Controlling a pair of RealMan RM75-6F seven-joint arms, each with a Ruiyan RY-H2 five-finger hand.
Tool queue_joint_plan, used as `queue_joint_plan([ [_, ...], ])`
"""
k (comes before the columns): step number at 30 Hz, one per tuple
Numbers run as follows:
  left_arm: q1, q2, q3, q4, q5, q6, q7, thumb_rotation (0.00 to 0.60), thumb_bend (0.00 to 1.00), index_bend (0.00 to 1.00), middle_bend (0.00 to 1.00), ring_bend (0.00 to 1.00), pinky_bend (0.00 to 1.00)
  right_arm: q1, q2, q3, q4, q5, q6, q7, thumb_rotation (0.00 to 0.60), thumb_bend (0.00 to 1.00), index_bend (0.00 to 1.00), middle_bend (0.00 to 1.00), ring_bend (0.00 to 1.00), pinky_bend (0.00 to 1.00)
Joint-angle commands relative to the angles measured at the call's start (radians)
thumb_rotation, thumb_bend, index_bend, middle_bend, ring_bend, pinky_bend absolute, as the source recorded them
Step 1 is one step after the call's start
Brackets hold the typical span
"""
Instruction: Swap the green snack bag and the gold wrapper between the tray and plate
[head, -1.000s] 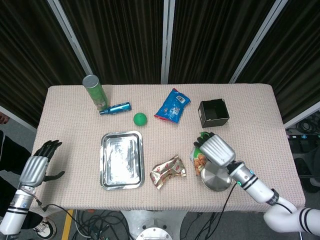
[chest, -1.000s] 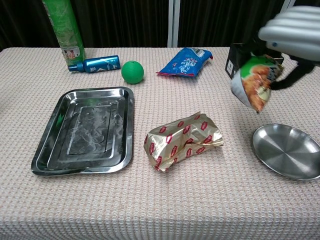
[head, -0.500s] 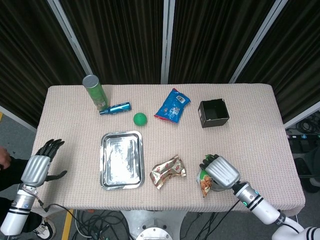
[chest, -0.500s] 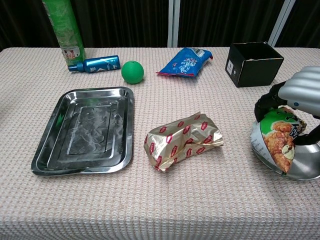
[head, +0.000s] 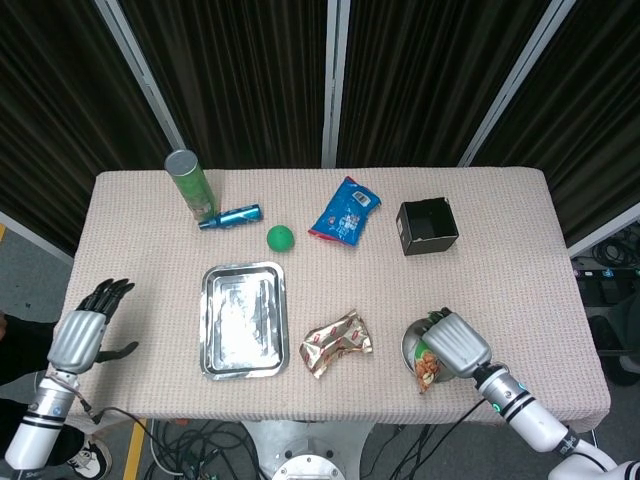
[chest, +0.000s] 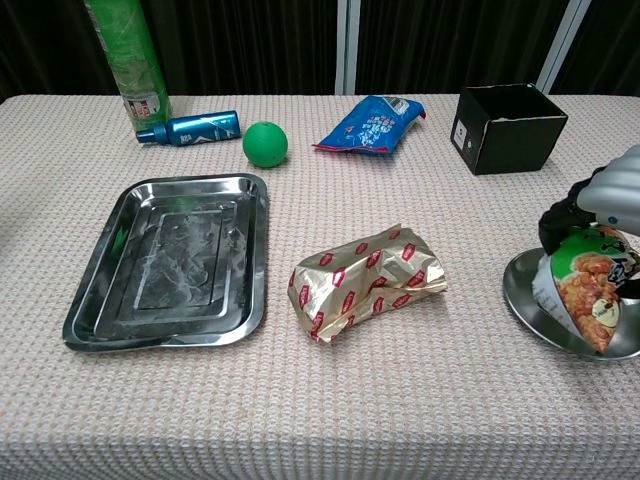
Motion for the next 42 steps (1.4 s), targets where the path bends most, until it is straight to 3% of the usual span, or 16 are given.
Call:
queue_joint_plan([
  [1, -0.003, 0.000, -0.002, 0.010, -0.003, -0.006, -0.008, 0.600, 0.15, 0.10, 0.08, 0.03, 0.21, 0.003, 0.014, 0.010, -0.028, 0.047, -0.034, -0.037, 0.600, 0.08, 0.23, 0.35, 0.14, 0.20],
  [3, -0.004, 0.000, -0.003, 0.012, -0.003, -0.006, -0.010, 0.600, 0.15, 0.10, 0.08, 0.03, 0.21, 0.001, 0.023, 0.015, -0.042, 0.063, -0.037, -0.050, 0.600, 0.04, 0.11, 0.26, 0.05, 0.12],
  [6, -0.008, 0.000, -0.005, 0.010, -0.003, -0.006, -0.011, 0.600, 0.15, 0.10, 0.08, 0.03, 0.21, -0.004, 0.041, 0.024, -0.062, 0.080, -0.029, -0.057, 0.600, 0.01, 0.01, 0.15, 0.00, 0.06],
  [10, -0.014, 0.003, -0.008, -0.004, 0.006, 0.000, -0.019, 0.600, 0.15, 0.10, 0.08, 0.03, 0.21, -0.016, 0.080, 0.039, -0.101, 0.091, -0.005, -0.033, 0.600, 0.00, 0.00, 0.11, 0.00, 0.04],
  [12, -0.018, 0.015, -0.007, -0.038, 0.019, 0.006, -0.033, 0.600, 0.14, 0.10, 0.08, 0.03, 0.21, -0.031, 0.117, 0.057, -0.134, 0.084, 0.031, 0.037, 0.600, 0.00, 0.00, 0.10, 0.00, 0.04],
  [15, -0.036, 0.036, -0.005, -0.103, 0.053, 0.009, -0.027, 0.600, 0.10, 0.10, 0.08, 0.03, 0.21, -0.074, 0.161, 0.088, -0.141, 0.045, 0.145, 0.117, 0.600, 0.00, 0.00, 0.09, 0.00, 0.04],
  [20, -0.080, 0.058, 0.021, -0.244, 0.141, -0.016, 0.037, 0.600, 0.06, 0.10, 0.08, 0.03, 0.21, -0.145, 0.161, 0.153, -0.069, 0.020, 0.327, 0.219, 0.600, 0.00, 0.00, 0.07, 0.00, 0.04],
  [27, -0.186, 0.005, 0.004, -0.372, 0.172, -0.151, 0.133, 0.600, 0.04, 0.10, 0.08, 0.03, 0.21, -0.174, 0.158, 0.218, 0.031, 0.104, 0.354, 0.352, 0.600, 0.00, 0.00, 0.05, 0.00, 0.04],
  [31, -0.259, -0.062, -0.029, -0.410, 0.137, -0.259, 0.186, 0.600, 0.02, 0.10, 0.08, 0.03, 0.21, -0.186, 0.157, 0.240, 0.070, 0.136, 0.351, 0.402, 0.600, 0.00, 0.00, 0.04, 0.00, 0.04],
  [38, -0.379, -0.184, -0.101, -0.464, -0.015, -0.448, 0.240, 0.600, 0.00, 0.10, 0.08, 0.03, 0.21, -0.189, 0.157, 0.257, 0.142, 0.167, 0.296, 0.502, 0.600, 0.00, 0.00, 0.02, 0.00, 0.04],
  [42, -0.432, -0.253, -0.140, -0.442, -0.086, -0.496, 0.318, 0.600, 0.00, 0.10, 0.08, 0.03, 0.20, -0.193, 0.151, 0.264, 0.186, 0.179, 0.278, 0.543, 0.600, 0.00, 0.00, 0.02, 0.00, 0.04],
])
